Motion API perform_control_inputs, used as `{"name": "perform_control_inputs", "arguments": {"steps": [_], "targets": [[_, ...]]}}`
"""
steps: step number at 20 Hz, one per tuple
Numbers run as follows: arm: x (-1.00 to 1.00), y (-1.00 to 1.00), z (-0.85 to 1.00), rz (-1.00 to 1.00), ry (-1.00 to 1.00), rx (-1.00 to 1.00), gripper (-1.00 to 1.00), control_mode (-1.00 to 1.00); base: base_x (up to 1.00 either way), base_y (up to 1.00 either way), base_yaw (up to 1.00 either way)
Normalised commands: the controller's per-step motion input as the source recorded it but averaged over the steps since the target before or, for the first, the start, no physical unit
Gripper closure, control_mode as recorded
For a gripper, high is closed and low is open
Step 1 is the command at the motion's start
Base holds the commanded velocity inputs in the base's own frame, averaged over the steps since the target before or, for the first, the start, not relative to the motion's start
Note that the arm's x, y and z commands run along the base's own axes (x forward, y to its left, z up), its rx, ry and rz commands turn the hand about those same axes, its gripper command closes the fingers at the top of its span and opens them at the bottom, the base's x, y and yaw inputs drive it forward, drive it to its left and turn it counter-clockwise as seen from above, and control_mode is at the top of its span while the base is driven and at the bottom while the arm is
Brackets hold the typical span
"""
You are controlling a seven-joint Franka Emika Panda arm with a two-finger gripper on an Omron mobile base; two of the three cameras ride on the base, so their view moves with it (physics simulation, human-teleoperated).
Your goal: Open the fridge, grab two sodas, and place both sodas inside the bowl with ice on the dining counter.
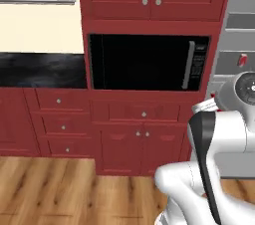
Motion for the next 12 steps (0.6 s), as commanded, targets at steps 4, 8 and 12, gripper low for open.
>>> {"name": "perform_control_inputs", "arguments": {"steps": [4,8,12], "targets": [[0.00,0.00,0.00,0.00,0.00,0.00,1.00,1.00,-0.14,0.69,0.51],[0.00,0.00,0.00,0.00,0.00,0.00,1.00,1.00,-0.28,0.42,0.48],[0.00,0.00,0.00,0.00,0.00,0.00,1.00,1.00,-0.69,0.03,0.42]]}}
